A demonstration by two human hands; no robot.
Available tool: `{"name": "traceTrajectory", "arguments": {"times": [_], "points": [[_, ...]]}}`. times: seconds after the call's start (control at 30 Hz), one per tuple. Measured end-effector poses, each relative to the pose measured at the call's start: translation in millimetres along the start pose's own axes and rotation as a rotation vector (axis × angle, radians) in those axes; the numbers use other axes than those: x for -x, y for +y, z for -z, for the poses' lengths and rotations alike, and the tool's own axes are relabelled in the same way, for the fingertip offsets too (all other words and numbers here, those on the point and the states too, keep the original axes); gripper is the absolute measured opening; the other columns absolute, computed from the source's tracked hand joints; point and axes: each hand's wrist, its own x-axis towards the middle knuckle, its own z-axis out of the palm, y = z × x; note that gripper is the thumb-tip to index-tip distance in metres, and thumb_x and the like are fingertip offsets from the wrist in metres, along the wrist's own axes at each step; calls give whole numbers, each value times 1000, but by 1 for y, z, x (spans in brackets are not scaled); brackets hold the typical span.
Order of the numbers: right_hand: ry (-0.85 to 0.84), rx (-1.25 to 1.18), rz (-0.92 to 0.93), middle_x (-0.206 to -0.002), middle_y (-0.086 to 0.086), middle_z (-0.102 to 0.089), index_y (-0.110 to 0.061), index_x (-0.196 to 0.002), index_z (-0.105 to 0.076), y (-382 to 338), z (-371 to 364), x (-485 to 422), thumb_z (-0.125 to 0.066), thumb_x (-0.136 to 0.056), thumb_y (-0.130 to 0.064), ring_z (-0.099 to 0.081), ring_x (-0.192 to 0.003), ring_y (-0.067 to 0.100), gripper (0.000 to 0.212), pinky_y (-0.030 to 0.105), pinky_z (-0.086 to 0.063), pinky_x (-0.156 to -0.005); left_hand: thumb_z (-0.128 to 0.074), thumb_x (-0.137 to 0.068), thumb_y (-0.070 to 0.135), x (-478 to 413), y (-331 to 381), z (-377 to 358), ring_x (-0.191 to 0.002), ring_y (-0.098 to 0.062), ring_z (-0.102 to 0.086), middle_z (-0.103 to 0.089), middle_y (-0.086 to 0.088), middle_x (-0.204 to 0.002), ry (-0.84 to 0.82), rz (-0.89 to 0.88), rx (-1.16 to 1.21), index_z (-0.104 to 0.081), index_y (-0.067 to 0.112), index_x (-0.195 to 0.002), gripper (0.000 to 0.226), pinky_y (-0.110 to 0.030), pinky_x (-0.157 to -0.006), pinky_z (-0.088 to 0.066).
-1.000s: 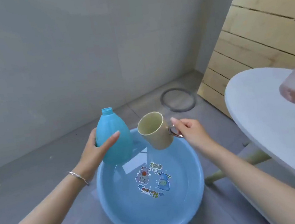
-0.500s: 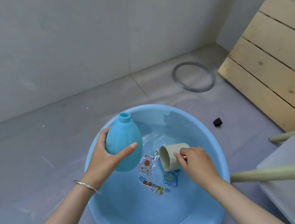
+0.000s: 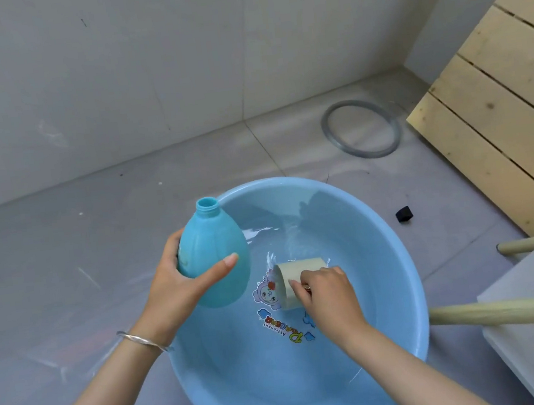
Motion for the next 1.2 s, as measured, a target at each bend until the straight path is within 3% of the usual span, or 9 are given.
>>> {"name": "traceTrajectory", "arguments": {"times": [0.13,0.23,0.47,0.63,0.7,0.83,0.97,1.03,1.2], "points": [[-5,-515,-196,-50,-3,-44,-12,-58,-49,1,10,2,-51,-96,-33,-35,-58,9,44,24,-26,-58,-80,-41,49,-1,1,6,-90,-4,-68,-70,12,-102,29,-18,62,-55,31,-119,84,-16,-66,-54],[-5,-840,-367,-47,-11,-34,-17,-52,-40,7,18,7,-54,-95,-29,-27,-48,5,48,15,-24,-48,-79,-43,50,-1,3,9,-90,-5,-68,-71,13,-100,44,-33,89,-58,35,-111,73,-18,-68,-55],[131,-1206,-403,-54,-7,-35,-15,-55,-41,12,53,33,-63,-86,-31,-36,-56,7,42,19,-31,-62,-79,-42,51,0,4,13,-85,2,-66,-68,19,-94,17,-94,32,-52,42,-106,70,-13,-64,-52],[277,-1215,-434,-58,7,-29,-27,-47,-38,14,93,43,-70,-52,-76,-31,-60,13,59,27,-28,-70,-82,-38,56,6,-6,2,-91,10,-59,-59,29,-102,-110,-164,-285,-46,44,-110,81,-3,-72,-45],[328,-1131,-457,-64,12,-25,-23,-48,-36,15,104,45,-70,-45,-82,-24,-64,25,68,30,-25,-66,-82,-40,59,7,-13,-3,-101,10,-55,-54,30,-110,-185,-218,-396,-46,41,-115,85,1,-79,-39],[319,-1069,-431,-62,17,-19,-4,-54,-31,24,119,50,-76,-57,-66,-22,-60,30,77,30,-27,-62,-81,-44,65,7,-25,-11,-111,12,-49,-51,29,-120,-257,-263,-555,-45,40,-125,93,1,-89,-33],[340,-1001,-370,-50,-6,-21,-18,-46,-33,22,129,52,-67,-73,-36,-21,-52,9,47,18,-21,-49,-80,-46,64,7,-32,-17,-106,7,-50,-52,24,-116,-284,-302,-624,-42,45,-118,84,-6,-88,-37],[347,-978,-356,-48,-10,-18,-10,-51,-32,20,131,52,-67,-79,-27,-17,-48,7,49,16,-18,-45,-80,-46,66,7,-36,-19,-107,3,-50,-50,25,-116,-285,-316,-656,-41,47,-119,85,-15,-91,-41],[367,-892,-362,-43,-12,-17,-13,-48,-27,14,139,51,-67,-84,-14,-20,-37,5,54,9,-22,-40,-81,-47,64,7,-43,-24,-108,-4,-51,-51,21,-117,-287,-331,-676,-41,44,-122,88,-27,-95,-44]]}}
